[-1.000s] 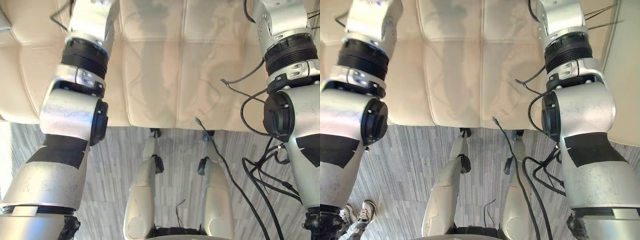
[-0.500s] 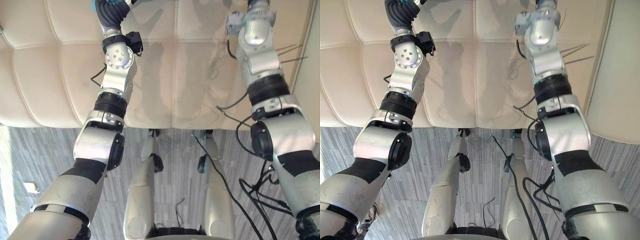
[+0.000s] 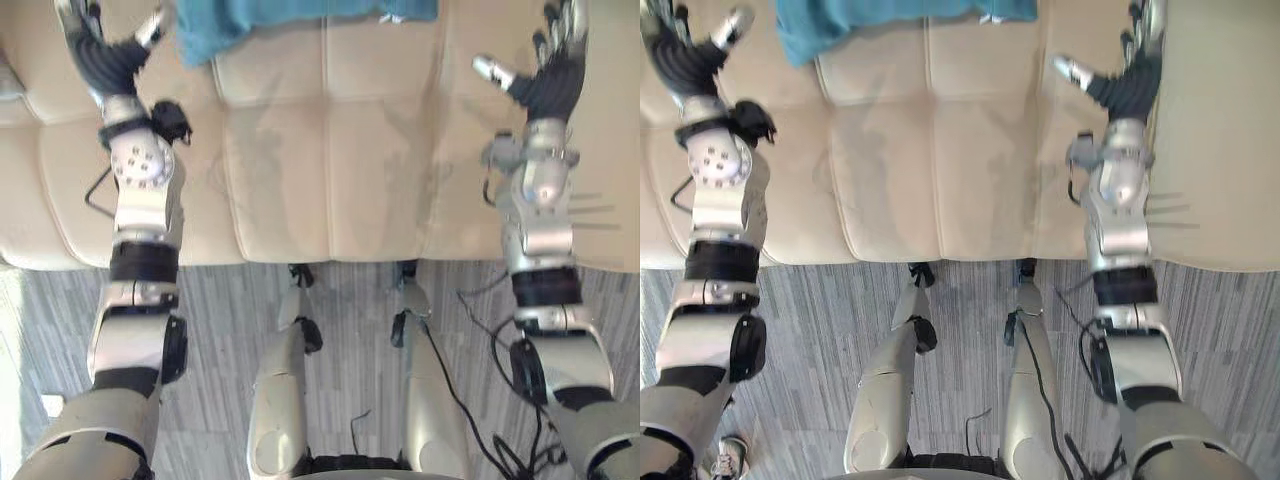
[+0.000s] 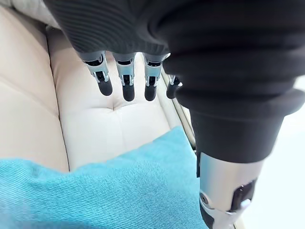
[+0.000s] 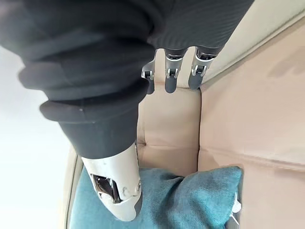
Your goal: Pick up cushions and gather them together orderly.
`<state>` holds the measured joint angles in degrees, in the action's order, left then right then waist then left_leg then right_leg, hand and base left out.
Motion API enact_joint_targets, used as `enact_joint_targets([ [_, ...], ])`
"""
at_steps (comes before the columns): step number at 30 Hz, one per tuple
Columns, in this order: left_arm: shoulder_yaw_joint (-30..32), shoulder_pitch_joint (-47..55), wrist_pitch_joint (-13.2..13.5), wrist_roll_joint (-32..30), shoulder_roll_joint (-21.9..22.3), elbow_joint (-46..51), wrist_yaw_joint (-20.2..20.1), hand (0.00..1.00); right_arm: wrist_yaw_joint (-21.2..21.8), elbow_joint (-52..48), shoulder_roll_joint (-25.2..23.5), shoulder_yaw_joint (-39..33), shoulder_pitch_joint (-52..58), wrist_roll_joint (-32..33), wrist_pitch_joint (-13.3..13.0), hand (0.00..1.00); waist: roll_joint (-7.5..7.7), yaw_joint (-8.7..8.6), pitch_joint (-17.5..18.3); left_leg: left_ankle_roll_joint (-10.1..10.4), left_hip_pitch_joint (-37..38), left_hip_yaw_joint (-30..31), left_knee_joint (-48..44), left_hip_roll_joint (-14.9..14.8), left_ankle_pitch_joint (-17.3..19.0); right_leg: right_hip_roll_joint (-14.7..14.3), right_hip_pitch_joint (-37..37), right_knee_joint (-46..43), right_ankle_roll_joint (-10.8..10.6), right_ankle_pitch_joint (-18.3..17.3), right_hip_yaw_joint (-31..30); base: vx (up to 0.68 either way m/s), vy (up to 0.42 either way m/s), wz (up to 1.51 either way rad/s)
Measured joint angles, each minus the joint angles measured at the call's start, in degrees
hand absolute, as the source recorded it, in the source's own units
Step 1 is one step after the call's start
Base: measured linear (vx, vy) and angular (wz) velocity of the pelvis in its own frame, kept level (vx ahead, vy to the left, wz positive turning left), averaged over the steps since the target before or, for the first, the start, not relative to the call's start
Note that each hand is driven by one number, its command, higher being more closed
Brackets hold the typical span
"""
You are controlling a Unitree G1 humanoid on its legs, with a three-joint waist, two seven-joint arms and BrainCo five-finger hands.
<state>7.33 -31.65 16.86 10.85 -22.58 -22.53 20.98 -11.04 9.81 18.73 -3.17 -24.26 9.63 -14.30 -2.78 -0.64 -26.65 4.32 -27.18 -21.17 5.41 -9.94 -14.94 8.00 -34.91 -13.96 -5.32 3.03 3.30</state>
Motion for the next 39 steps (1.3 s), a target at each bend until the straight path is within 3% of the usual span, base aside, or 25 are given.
enact_joint_targets([
  [1, -0.57, 8.87, 0.1, 0.59, 3.21, 0.72, -2.51, 0.0, 1.61, 0.07, -2.45, 1.01, 8.29, -0.27, -0.17, 0.0, 0.86, -0.04, 4.01, 0.31, 0.87, -0.08, 0.0, -0.04, 1.13, 0.03, 0.44, -0.95, -0.02, -1.51, 0.07, 0.08, -0.088, 0.01],
  [5, -4.18, 24.39, -0.1, 0.6, 8.96, -0.27, -8.72, 0.0, 6.08, 1.82, -5.94, 1.42, 22.76, -1.81, -0.22, 0.0, 2.18, 0.09, 6.84, 0.58, 7.18, -0.13, -0.12, 0.0, 2.89, 0.18, 6.84, -1.3, -0.11, -4.02, 0.82, 0.12, -0.071, 0.06],
  [8, -5.76, 33.01, -0.56, -1.11, 11.18, -10.27, -14.13, 0.0, 9.34, 11.92, -7.5, 1.36, 30.17, -5.57, -0.25, 0.0, 3.18, -0.19, 12.72, 0.77, 11.9, -0.02, -1.64, 0.37, 4.71, 0.2, 12.27, -1.06, -0.4, -5.98, 1.32, 0.16, -0.045, 0.03],
  [11, -5.89, 36.23, -1.62, -3.78, 11.14, -19.81, -17.67, 0.0, 11.26, 25.15, -6.89, 0.39, 30.98, -8.66, 0.1, 0.0, 2.84, -0.64, 16.03, 1.18, 17.49, 0.31, -1.73, 0.66, 6.4, 0.3, 18.49, 0.5, -0.93, -6.86, 1.38, 0.13, -0.009, -0.02],
  [17, -5.13, 38.79, -3.27, -7.69, 10.79, -27.41, -20.68, 0.0, 12.35, 37.77, -6.22, -3.29, 31.47, -12.54, 2.51, 0.0, 1.78, -1.85, 18.31, 1.38, 24.12, -0.06, -1.31, 1.2, 7.76, 0.57, 25.21, 3.4, -1.34, -6.8, 1.04, 0.05, 0.028, -0.06],
  [22, -4.88, 38.96, -3.36, -9.01, 10.33, -28.94, -20.95, 0.0, 12.35, 40.06, -5.86, -3.5, 30.0, -12.62, 3.56, 0.0, 2.06, -1.81, 18.94, 1.2, 24.43, -2.92, -1.43, 1.24, 7.92, 0.08, 23.81, 4.08, -1.58, -4.58, -2.03, -0.02, 0.022, -0.34],
  [24, -5.14, 36.56, -3.8, -9.35, 10.25, -29.03, -20.89, 0.0, 12.27, 40.82, -5.83, -2.32, 29.19, -12.59, 3.54, 0.0, 3.38, -1.9, 18.65, -1.4, 20.5, -2.82, -6.75, 1.77, 10.09, 1.25, 20.23, 0.57, -2.16, -2.95, -2.52, -0.06, 0.017, -0.18],
  [25, -5.16, 36.14, -3.91, -9.35, 10.4, -28.96, -20.87, 0.0, 12.23, 41.16, -5.87, -2.05, 29.11, -12.58, 3.58, 0.0, 3.34, -2.03, 18.61, -2.04, 20.05, -2.74, -7.72, 1.57, 10.52, 1.36, 20.96, 1.92, -2.91, -2.16, -3.05, -0.07, -0.01, -0.1],
  [27, -4.77, 35.42, -3.97, -9.33, 10.57, -28.54, -20.47, 0.0, 12.26, 42.18, -7.06, -0.43, 28.82, -12.57, 3.63, 0.0, 3.35, -2.69, 17.72, -2.13, 19.34, -1.8, -11.03, 0.2, 11.27, 1.67, 17.15, -21.91, -2.63, -12.43, -3.33, -0.1, -0.078, 0.32],
  [29, -4.73, 36.0, -4.42, -9.33, 10.54, -28.39, -19.65, 0.0, 12.35, 43.51, -8.28, -0.07, 29.72, -12.58, 3.69, 0.0, 4.79, -3.07, 18.36, -2.12, 18.53, 0.71, -13.09, 0.55, 11.2, 0.34, 20.16, -32.46, -4.58, -14.97, -3.24, -0.13, -0.118, 0.66],
  [30, -4.55, 36.66, -4.6, -9.32, 10.89, -27.75, -19.44, 0.0, 12.3, 43.56, -8.28, -0.14, 29.75, -12.51, 3.67, 0.0, 5.16, -2.51, 18.6, -1.85, 17.39, 1.19, -14.23, 0.5, 10.91, -0.1, 22.02, -29.03, -4.14, -17.4, -3.15, -0.2, -0.141, 0.22],
  [32, -4.56, 37.43, -4.64, -9.31, 12.57, -27.19, -19.32, 0.0, 11.53, 43.4, -7.8, -0.49, 28.59, -12.3, 3.56, 0.0, 4.38, -0.38, 19.68, -1.08, 14.62, 0.73, -13.96, -1.22, 9.83, -2.68, 25.21, -15.8, -1.3, -20.56, -1.56, -0.2, -0.122, -0.29],
  [33, -4.58, 37.21, -4.84, -9.28, 13.57, -27.54, -19.42, 0.0, 10.97, 43.27, -7.48, -0.62, 27.3, -11.97, 3.43, 0.0, 2.71, 0.44, 19.08, -0.11, 12.88, 1.08, -13.33, -2.45, 9.31, -3.98, 25.88, -11.11, 2.1, -20.31, -1.02, -0.27, -0.083, -0.2],
  [34, -4.96, 37.29, -5.31, -9.22, 15.37, -27.5, -19.42, 0.0, 10.5, 43.37, -6.98, -1.39, 25.89, -11.89, 3.5, 0.0, -0.11, 0.0, 17.63, 1.08, 11.59, 2.58, -11.9, -3.97, 9.99, -6.15, 25.79, -7.72, 2.61, -17.23, 0.49, -0.36, -0.071, -0.02],
  [35, -5.35, 37.34, -5.33, -9.21, 15.84, -27.51, -19.4, 0.0, 10.11, 43.56, -7.08, -1.45, 25.86, -11.89, 3.87, 0.0, -0.27, -0.03, 17.47, 4.07, 11.66, 2.63, -10.53, -3.9, 12.13, -6.09, 25.4, -6.96, 3.75, -15.84, 0.66, -0.38, -0.025, 0.23],
  [36, -5.51, 37.6, -5.33, -9.21, 15.91, -27.48, -19.4, 0.0, 9.95, 43.89, -7.26, -1.68, 26.13, -11.89, 3.92, 0.0, 0.84, -0.01, 16.8, 4.16, 11.42, 2.9, -12.52, -3.72, 12.27, -5.5, 25.02, -6.06, 5.16, -15.12, 1.11, -0.32, -0.036, 0.13],
  [37, -5.47, 37.81, -5.35, -9.24, 15.8, -27.49, -19.39, 0.0, 9.88, 44.45, -7.51, -3.15, 26.25, -11.89, 3.97, 0.0, 1.0, 0.04, 16.8, 3.2, 11.15, 3.97, -18.73, -2.97, 12.68, -4.63, 24.77, -6.04, 5.75, -14.41, 1.48, -0.23, -0.028, 0.11],
  [39, -5.47, 37.9, -5.33, -9.25, 15.75, -27.45, -19.42, 0.0, 9.68, 44.67, -7.41, -4.68, 26.52, -11.88, 4.05, 0.0, 1.37, -0.41, 16.73, 0.88, 12.48, 4.52, -25.94, -1.23, 14.84, -3.44, 24.68, -5.56, 5.28, -13.74, 1.42, -0.14, 0.004, 0.1],
])
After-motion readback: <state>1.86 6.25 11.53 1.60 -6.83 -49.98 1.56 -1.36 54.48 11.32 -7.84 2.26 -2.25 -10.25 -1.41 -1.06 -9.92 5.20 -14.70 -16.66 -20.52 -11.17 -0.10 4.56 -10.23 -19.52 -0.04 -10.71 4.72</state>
